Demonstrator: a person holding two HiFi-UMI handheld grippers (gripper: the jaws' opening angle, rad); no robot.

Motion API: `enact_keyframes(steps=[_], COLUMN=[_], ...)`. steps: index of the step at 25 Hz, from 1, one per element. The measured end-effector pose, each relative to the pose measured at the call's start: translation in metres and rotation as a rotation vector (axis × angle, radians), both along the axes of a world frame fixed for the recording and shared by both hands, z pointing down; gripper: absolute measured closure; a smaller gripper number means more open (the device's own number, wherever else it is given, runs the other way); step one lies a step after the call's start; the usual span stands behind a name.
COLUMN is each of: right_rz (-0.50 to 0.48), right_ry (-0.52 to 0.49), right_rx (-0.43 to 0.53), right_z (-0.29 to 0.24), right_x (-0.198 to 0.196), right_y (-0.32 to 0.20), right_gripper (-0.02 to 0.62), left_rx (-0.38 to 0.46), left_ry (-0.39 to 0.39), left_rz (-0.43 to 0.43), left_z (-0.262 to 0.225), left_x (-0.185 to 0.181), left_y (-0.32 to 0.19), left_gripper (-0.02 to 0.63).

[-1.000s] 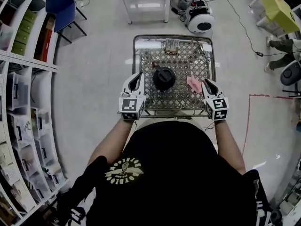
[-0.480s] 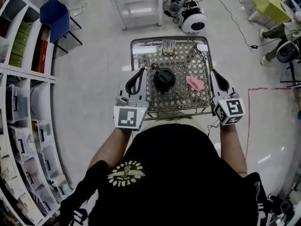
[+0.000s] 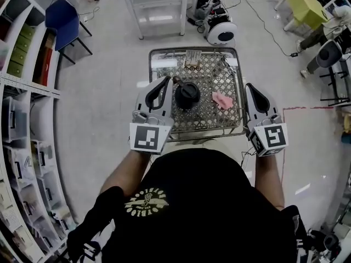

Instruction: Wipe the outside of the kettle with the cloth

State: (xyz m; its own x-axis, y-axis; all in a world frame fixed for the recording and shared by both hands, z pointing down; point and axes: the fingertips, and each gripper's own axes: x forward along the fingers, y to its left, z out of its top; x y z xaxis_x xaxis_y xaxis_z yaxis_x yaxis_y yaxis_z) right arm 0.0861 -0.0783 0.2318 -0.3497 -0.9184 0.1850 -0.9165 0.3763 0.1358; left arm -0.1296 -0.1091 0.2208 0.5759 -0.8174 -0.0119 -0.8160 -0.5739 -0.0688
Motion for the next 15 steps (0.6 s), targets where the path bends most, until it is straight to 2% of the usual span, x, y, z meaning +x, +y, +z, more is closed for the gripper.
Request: enact_keyframes(steps=[4,7,9,11,15], right_rz=[-0.019,-0.030,-0.042,-0.063,-0.108], right_ry=[-0.018,-0.043,-0.058,-0.064,-0.093], right_rx=[-0.024,-0.045,-0.059,-0.061,-0.067], right_z=[0.009,0.015,0.020,0.024,0.033], right_x=[0.012,0.032,0.041,0.046,0.055], right_y=[0.000,-0.004,-0.003,-0.003,-0.009], right_gripper=[0.584,0.584,0.584,0.584,0.584], left_rx=[0.000,-0.030,-0.051,-0.069,-0.075], left_ry=[-0.016,-0.061,-0.060,-0.054,-0.100], left_rz=[-0.027,-0.061,-0.082,-0.100,-0.159], left_z=[0.003,0.016,0.020,0.024,0.029], left_x=[0.008,0.020,0.027,0.029,0.029], left_y=[0.004,0.000,0.002,0.004,0.001], left_gripper=[0.600,0.600,0.600,0.600,0.600])
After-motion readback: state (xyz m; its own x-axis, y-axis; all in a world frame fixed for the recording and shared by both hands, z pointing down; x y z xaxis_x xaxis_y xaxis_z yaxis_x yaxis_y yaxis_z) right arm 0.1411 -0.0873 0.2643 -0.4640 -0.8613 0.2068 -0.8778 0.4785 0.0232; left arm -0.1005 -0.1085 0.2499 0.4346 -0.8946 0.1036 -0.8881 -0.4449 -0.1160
